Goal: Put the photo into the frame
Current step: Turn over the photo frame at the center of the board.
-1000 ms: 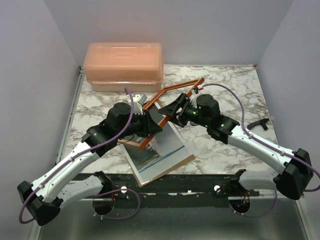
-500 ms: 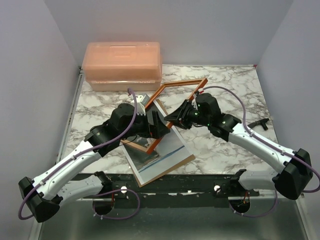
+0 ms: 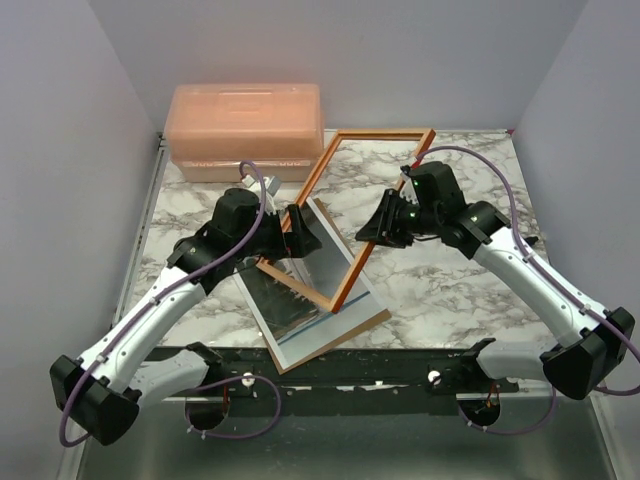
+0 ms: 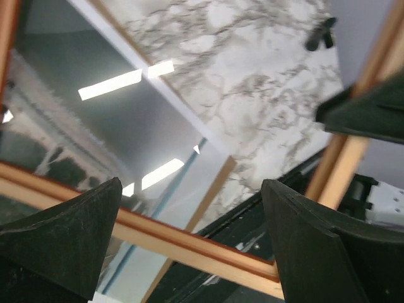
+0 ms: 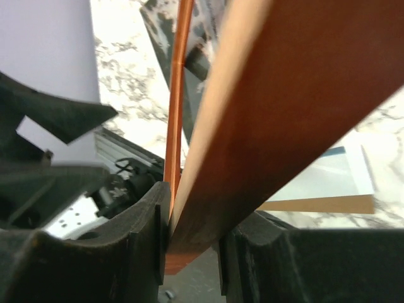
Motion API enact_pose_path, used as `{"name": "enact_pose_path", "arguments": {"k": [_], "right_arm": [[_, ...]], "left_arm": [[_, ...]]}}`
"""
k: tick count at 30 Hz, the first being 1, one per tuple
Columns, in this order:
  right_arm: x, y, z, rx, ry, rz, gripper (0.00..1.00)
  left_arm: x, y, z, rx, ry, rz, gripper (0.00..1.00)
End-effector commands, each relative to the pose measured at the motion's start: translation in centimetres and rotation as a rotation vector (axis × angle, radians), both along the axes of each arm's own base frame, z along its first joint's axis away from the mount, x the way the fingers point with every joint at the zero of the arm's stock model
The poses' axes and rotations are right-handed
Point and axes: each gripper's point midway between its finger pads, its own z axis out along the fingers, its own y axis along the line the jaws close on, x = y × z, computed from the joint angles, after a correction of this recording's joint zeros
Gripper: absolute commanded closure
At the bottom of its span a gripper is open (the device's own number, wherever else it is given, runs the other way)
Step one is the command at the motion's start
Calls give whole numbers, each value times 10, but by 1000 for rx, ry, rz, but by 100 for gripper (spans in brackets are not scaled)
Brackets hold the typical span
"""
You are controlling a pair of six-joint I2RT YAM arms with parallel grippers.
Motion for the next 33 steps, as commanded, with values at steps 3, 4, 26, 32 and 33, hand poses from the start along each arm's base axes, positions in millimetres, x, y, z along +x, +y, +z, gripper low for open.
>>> {"name": "enact_pose_path", "arguments": {"k": [3, 4, 26, 32, 33], "right_arm": [[-12, -14, -35, -173, -6, 170, 98], [-12, -14, -36, -175, -7, 177, 97], [-14, -38, -32, -252, -12, 156, 97], [-21, -35, -24, -221, -1, 184, 97], [-21, -36, -23, -223, -2, 185, 97]], "left_arm": [[11, 44, -92, 194, 222, 34, 12], [13, 49, -105, 227, 240, 39, 16], [82, 114, -168, 508, 266, 264, 14], [103, 103, -178, 431, 259, 214, 16], [105, 101, -182, 429, 270, 207, 18]]}}
